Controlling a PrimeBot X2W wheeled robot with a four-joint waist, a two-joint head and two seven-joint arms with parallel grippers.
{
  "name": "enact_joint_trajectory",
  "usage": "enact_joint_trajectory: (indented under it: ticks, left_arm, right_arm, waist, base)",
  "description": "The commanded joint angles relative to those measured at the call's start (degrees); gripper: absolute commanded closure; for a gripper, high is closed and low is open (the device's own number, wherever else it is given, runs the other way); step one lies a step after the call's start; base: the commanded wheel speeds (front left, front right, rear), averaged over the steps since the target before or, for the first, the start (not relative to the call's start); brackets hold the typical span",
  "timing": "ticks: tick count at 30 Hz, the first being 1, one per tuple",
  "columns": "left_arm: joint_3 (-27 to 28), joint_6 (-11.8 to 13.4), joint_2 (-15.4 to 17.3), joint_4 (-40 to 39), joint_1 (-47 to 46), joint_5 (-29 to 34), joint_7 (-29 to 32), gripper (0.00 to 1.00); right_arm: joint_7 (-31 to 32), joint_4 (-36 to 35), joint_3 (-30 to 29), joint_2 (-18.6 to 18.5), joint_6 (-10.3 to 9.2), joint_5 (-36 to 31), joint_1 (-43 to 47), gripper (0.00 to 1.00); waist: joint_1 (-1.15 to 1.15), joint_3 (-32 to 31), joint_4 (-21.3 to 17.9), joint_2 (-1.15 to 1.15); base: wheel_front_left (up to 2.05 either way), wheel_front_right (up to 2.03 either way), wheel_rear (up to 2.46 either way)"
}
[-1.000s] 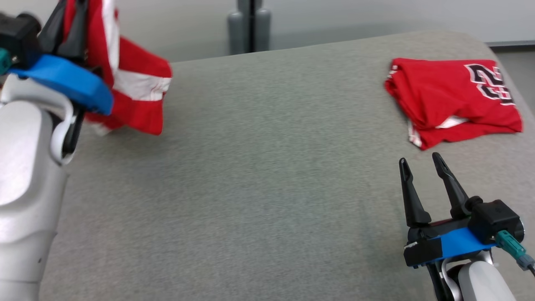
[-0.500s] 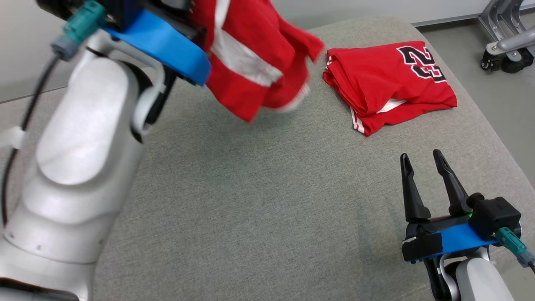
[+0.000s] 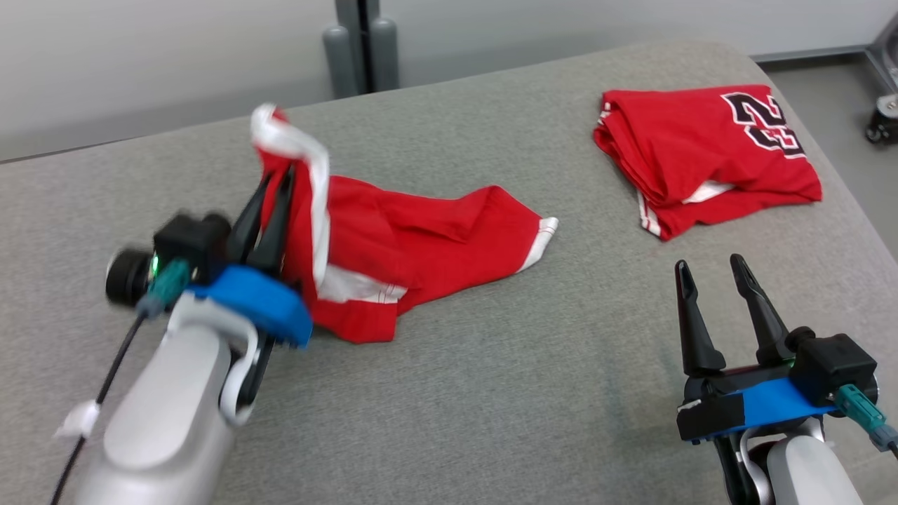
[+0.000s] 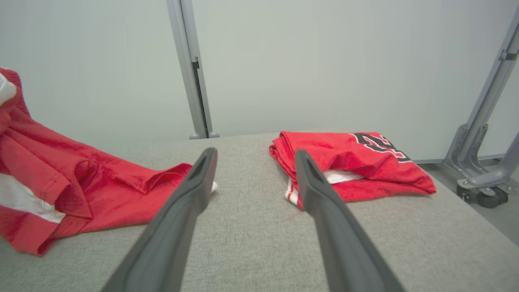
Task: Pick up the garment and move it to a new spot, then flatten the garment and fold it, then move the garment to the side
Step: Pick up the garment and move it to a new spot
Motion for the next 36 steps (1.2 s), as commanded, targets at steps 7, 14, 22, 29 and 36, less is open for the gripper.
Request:
enact_joint_trajectory:
  ticks: [7, 14, 22, 29, 36]
  left_arm:
    - [3.14, 3.00, -0.05, -1.63, 14.42, -2.30, -2.08, 1.00]
    - [5.74, 4.92, -0.99, -7.10, 18.82, 0.62, -2.26, 0.00]
    - [11.63, 4.49, -3.62, -15.48, 23.49, 7.16, -2.23, 0.00]
    - [18.42, 4.94, -5.82, -21.24, 28.20, 13.41, -2.23, 0.00]
    - [24.08, 4.12, -9.21, -25.78, 33.38, 17.52, -2.24, 0.00]
  right_arm:
    - [-0.25, 0.54, 0.14, -0.41, 0.01, -0.25, 1.15, 0.00]
    - [-0.25, 0.91, 0.83, -0.71, 0.01, -0.03, 1.31, 0.00]
    - [-0.25, 1.66, 1.20, -0.78, 0.01, 0.15, 2.01, 0.00]
    - [-0.25, 2.15, 1.37, -0.54, 0.01, 0.22, 3.39, 0.00]
    - [-0.25, 2.59, 1.04, -0.28, 0.01, 0.33, 4.65, 0.00]
  waist:
    - [0.00, -1.13, 4.07, -0.01]
    - [0.00, -1.68, 6.51, -0.01]
    - [0.00, -3.64, 8.46, -0.01]
    - [0.00, -5.72, 10.04, -0.01]
    - [0.00, -7.49, 11.75, -0.01]
  base:
    - [0.00, 0.00, 0.00]
    - [0.00, 0.00, 0.00]
    - [0.00, 0.00, 0.00]
    - [0.00, 0.00, 0.00]
    - [0.00, 0.00, 0.00]
